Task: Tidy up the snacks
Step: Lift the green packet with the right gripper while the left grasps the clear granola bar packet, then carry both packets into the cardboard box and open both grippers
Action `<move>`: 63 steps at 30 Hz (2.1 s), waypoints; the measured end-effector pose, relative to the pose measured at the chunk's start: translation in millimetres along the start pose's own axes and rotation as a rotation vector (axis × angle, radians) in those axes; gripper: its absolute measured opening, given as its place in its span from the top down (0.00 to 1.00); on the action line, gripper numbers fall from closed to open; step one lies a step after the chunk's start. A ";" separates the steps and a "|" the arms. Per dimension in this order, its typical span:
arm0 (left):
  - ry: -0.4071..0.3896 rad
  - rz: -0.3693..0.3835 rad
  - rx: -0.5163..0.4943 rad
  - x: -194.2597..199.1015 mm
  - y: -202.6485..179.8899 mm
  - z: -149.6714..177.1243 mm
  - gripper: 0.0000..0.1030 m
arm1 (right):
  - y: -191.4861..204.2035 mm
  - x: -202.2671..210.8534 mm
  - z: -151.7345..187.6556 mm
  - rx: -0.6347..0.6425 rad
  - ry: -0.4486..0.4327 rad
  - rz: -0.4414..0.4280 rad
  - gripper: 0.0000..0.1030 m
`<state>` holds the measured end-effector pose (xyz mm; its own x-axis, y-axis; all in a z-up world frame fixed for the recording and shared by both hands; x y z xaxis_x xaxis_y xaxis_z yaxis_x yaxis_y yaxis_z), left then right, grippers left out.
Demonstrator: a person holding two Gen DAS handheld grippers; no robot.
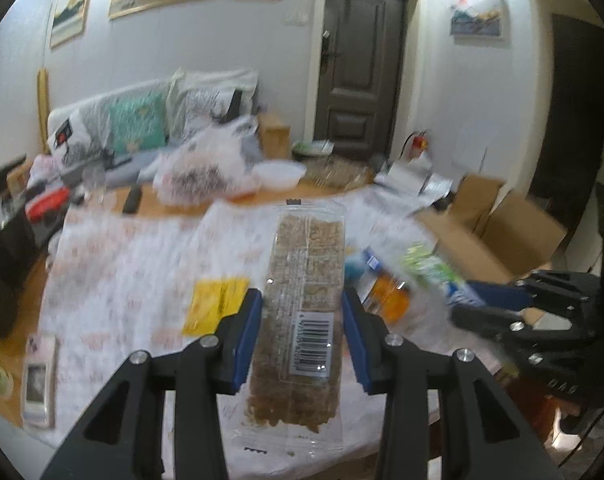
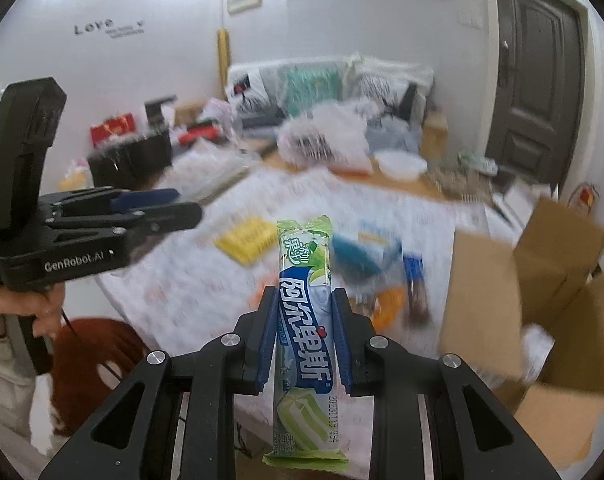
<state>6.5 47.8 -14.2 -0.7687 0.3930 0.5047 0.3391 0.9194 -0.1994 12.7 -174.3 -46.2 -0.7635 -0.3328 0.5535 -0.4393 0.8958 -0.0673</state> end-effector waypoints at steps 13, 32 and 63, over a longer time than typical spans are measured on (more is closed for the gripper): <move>-0.012 0.210 -0.212 -47.5 -132.3 -91.0 0.64 | -114.4 40.1 -16.6 -0.127 -0.107 0.112 0.79; 0.304 0.400 -0.236 -218.6 -216.6 -89.8 0.63 | -233.9 -28.1 36.0 -0.209 0.096 0.222 0.79; 0.290 0.379 -0.185 -205.5 -196.1 -91.5 0.43 | -220.0 -16.7 32.8 -0.191 0.083 0.225 0.58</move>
<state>147.5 -214.9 -2.0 -0.4001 0.6530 0.6430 0.6752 0.6845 -0.2750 106.6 -375.5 -67.9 -0.7870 -0.1013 0.6086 -0.1601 0.9862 -0.0430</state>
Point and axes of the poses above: each gripper's, at about its wrist camera, not at the fingertips, and x roughly against the way its jaws point, y to its left, z to its underside, the point moved 1 cm from there along -x, roughly the way its jaws point, and after that the axes turned 13 degrees about z, right-handed, at the moved point
